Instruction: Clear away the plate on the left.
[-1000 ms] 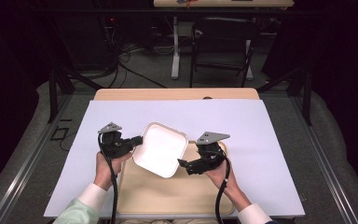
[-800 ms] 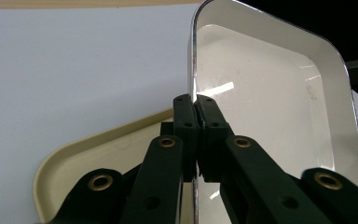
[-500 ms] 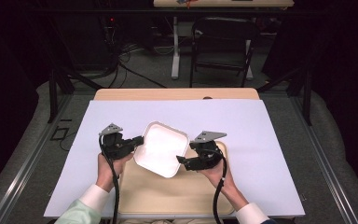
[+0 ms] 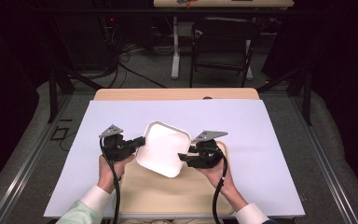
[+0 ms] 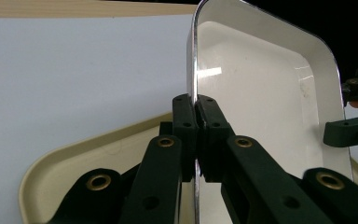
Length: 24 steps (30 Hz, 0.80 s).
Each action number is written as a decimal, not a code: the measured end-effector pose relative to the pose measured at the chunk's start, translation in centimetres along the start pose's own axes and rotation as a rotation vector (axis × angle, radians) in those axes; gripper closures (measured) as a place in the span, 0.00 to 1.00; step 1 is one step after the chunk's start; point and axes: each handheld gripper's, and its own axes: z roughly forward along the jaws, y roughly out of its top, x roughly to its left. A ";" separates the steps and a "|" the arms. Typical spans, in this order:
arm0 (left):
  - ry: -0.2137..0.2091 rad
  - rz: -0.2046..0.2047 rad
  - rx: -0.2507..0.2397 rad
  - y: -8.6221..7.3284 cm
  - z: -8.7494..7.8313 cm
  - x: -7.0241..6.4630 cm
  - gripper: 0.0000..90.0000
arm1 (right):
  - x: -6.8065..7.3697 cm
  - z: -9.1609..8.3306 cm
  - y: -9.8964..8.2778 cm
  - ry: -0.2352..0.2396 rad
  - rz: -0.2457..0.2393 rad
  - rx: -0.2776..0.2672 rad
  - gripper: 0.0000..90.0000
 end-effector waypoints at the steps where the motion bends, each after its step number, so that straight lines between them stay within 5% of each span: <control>1: -0.003 -0.002 -0.003 0.0 0.0 0.0 0.97 | 0.0 0.0 0.0 0.000 0.000 0.000 0.61; 24: -0.055 0.002 0.043 -1.2 -0.8 -1.4 0.95 | -0.3 -1.9 0.1 0.004 -0.019 -0.028 0.75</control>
